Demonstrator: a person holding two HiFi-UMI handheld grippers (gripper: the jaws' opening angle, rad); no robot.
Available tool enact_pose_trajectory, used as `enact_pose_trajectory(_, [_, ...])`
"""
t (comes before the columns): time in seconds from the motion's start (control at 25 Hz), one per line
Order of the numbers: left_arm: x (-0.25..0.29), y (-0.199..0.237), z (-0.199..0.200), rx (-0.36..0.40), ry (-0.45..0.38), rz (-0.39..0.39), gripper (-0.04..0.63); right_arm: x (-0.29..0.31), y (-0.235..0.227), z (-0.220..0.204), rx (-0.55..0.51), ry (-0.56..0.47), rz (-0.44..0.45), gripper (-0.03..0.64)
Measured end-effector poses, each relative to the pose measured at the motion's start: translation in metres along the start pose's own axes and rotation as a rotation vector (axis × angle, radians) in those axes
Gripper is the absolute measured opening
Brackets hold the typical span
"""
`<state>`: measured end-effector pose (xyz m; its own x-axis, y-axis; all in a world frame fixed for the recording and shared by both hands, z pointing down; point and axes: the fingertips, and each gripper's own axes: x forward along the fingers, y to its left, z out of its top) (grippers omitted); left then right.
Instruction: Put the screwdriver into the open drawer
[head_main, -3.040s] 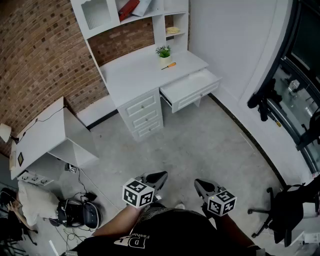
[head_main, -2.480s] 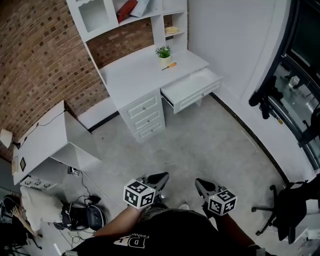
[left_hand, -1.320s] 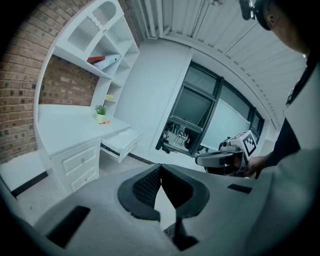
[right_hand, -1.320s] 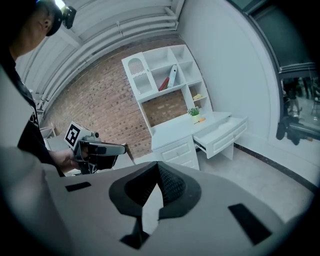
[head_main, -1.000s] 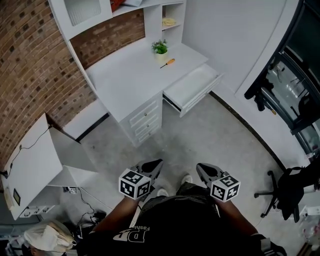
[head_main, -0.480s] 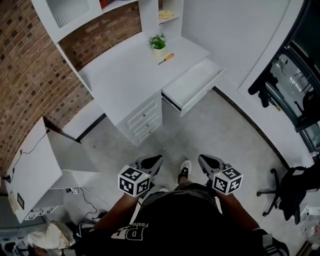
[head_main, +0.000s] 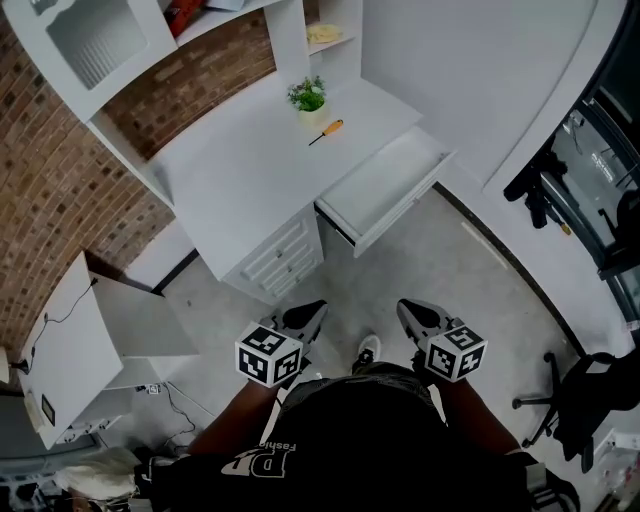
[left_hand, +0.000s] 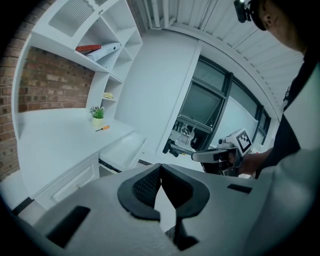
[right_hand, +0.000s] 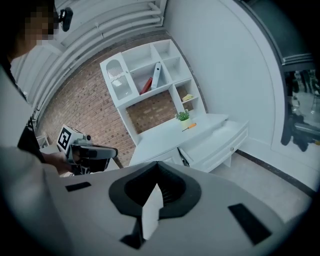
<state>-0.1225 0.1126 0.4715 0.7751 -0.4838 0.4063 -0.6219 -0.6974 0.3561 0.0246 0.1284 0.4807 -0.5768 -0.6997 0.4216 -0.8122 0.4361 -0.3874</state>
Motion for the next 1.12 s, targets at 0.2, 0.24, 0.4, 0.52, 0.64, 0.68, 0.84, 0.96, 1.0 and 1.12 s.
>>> enact_pose_trajectory(0.2, [0.036, 0.011, 0.017, -0.008, 0.007, 0.037, 0.018, 0.017, -0.036, 0.021, -0.005, 0.004, 0.038, 0.003])
enact_pose_trajectory(0.24, [0.044, 0.012, 0.019, -0.007, 0.012, 0.041, 0.018, 0.019, -0.043, 0.024, -0.002, 0.003, 0.044, 0.003])
enact_pose_trajectory(0.4, [0.076, 0.009, 0.028, -0.015, 0.017, 0.046, 0.018, 0.023, -0.068, 0.032, -0.002, 0.002, 0.069, 0.004])
enact_pose_trajectory(0.52, [0.095, 0.001, 0.037, -0.017, 0.014, 0.043, 0.018, 0.026, -0.086, 0.039, -0.004, -0.002, 0.085, 0.003])
enact_pose_trajectory(0.64, [0.101, -0.001, 0.042, -0.003, 0.031, 0.048, 0.018, 0.027, -0.095, 0.044, 0.007, -0.01, 0.094, 0.004])
enact_pose_trajectory(0.68, [0.1, 0.0, 0.042, 0.002, 0.039, 0.054, 0.018, 0.027, -0.096, 0.046, 0.01, -0.012, 0.096, 0.003])
enact_pose_trajectory(0.84, [0.1, 0.017, 0.048, 0.022, 0.05, 0.091, 0.018, 0.033, -0.105, 0.049, 0.022, -0.02, 0.096, 0.004])
enact_pose_trajectory(0.96, [0.103, 0.03, 0.052, 0.02, 0.05, 0.097, 0.018, 0.037, -0.11, 0.048, 0.034, -0.018, 0.086, 0.004])
enact_pose_trajectory(1.0, [0.105, 0.034, 0.054, 0.021, 0.052, 0.094, 0.018, 0.038, -0.11, 0.049, 0.03, -0.017, 0.083, 0.005])
enact_pose_trajectory(1.12, [0.117, 0.045, 0.061, 0.019, 0.056, 0.07, 0.018, 0.043, -0.115, 0.054, 0.023, -0.01, 0.064, 0.003])
